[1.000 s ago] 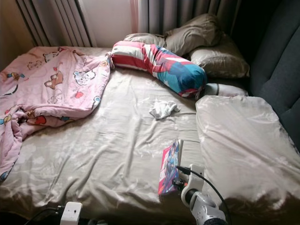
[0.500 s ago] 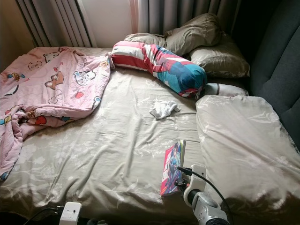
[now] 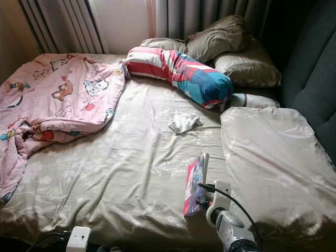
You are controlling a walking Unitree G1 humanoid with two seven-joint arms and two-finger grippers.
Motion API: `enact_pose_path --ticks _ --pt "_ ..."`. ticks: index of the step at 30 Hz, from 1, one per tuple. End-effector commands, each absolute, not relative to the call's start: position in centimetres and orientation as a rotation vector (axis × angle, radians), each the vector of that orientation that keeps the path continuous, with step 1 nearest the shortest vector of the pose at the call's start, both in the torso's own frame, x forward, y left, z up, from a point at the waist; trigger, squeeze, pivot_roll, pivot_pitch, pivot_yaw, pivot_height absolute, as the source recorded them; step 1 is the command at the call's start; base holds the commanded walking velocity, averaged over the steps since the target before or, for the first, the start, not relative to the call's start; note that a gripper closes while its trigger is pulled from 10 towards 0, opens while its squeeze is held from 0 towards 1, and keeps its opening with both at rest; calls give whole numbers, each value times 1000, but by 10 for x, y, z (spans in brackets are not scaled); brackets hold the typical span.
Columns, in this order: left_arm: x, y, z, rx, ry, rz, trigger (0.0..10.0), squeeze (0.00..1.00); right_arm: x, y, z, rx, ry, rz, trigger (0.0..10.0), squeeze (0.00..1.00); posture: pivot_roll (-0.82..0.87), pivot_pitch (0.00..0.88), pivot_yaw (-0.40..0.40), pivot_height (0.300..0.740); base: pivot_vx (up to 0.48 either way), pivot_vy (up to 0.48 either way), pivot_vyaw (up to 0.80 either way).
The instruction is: Clean up the room
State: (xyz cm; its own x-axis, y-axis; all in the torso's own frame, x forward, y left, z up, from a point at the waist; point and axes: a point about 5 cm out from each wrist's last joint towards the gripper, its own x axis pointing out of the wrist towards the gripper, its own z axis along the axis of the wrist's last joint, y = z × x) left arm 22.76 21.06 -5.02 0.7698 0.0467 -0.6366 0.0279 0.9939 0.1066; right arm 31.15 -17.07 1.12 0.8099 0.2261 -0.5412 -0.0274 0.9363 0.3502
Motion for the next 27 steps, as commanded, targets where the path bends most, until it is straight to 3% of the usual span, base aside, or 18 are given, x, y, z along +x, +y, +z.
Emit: enact_pose_path --ticks 1,9,10,11,13,15,17,18,19,21,27 --pt "217 215 -57 126 750 11 10000 0 315 -171 15 319 592 134 10000 0 -1 162 48 648 0 0 0" --pt "217 214 -57 127 751 11 10000 0 314 -172 13 314 598 132 10000 0 1 164 48 648 0 0 0" --pt "217 214 -57 127 751 11 10000 0 314 -172 14 311 598 132 10000 157 1 164 48 648 0 0 0" --pt "217 214 -57 127 751 11 10000 0 314 -172 14 310 598 131 10000 251 1 164 48 648 0 0 0" --pt "217 214 -57 127 752 12 10000 0 314 -172 14 309 598 131 10000 306 1 164 48 648 0 0 0" --pt "217 215 -57 127 752 12 10000 0 315 -172 14 305 597 128 10000 647 3 165 49 648 0 0 0" --pt "217 215 -57 127 752 13 10000 0 315 -173 14 300 596 125 10000 694 3 165 49 648 0 0 0" --pt "217 215 -57 127 752 14 10000 0 315 -173 15 294 595 122 10000 863 3 165 49 648 0 0 0" --pt "217 215 -57 127 752 14 10000 0 315 -173 15 290 594 121 10000 863 3 165 49 648 0 0 0" --pt "217 215 -57 126 752 15 10000 0 316 -175 16 279 587 100 10000 1000 4 165 48 648 0 0 0" --pt "217 215 -57 125 753 15 10000 0 325 -193 28 186 505 -23 10000 1000 4 165 49 648 0 0 0"
